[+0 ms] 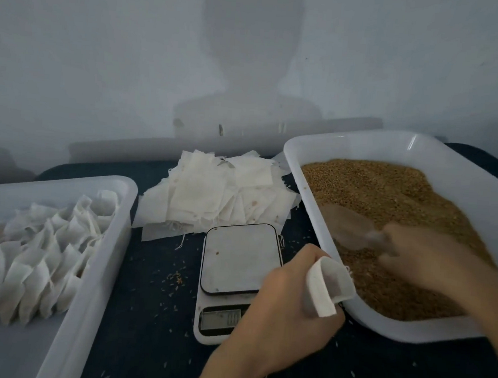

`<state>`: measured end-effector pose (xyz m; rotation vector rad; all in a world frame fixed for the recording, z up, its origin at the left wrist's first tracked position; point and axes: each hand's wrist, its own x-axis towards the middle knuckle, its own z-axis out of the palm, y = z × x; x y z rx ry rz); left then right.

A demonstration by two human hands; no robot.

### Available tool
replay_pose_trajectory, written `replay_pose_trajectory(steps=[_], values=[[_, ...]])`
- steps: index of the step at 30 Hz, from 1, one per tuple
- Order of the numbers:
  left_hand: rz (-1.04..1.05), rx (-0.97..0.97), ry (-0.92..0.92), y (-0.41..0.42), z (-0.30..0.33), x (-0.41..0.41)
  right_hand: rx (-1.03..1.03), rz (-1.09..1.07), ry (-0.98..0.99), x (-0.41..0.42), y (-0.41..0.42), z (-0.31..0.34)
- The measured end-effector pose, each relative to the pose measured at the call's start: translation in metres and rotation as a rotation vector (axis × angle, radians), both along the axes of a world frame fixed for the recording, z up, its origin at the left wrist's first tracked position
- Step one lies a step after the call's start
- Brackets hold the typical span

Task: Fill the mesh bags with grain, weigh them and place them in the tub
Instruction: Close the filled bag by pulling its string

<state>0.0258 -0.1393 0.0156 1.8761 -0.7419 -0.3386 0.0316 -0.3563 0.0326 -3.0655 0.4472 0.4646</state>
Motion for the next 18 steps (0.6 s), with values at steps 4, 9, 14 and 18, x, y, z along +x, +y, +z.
replay_pose_trajectory(steps=[4, 9, 14, 18], values=[[0.004, -0.009, 0.028, 0.0, 0.0, -0.001, -0.094, -0.11, 0.039, -0.001, -0.059, 0.024], [0.027, -0.024, 0.021, -0.002, -0.003, -0.002, -0.005, -0.039, 0.211, -0.013, -0.069, 0.041], [0.043, -0.017, 0.019, -0.003, -0.003, -0.002, 0.198, -0.044, 0.011, -0.019, -0.035, 0.008], [0.047, -0.019, 0.019, -0.003, -0.003, -0.002, 0.344, -0.101, -0.119, -0.027, -0.025, -0.014]])
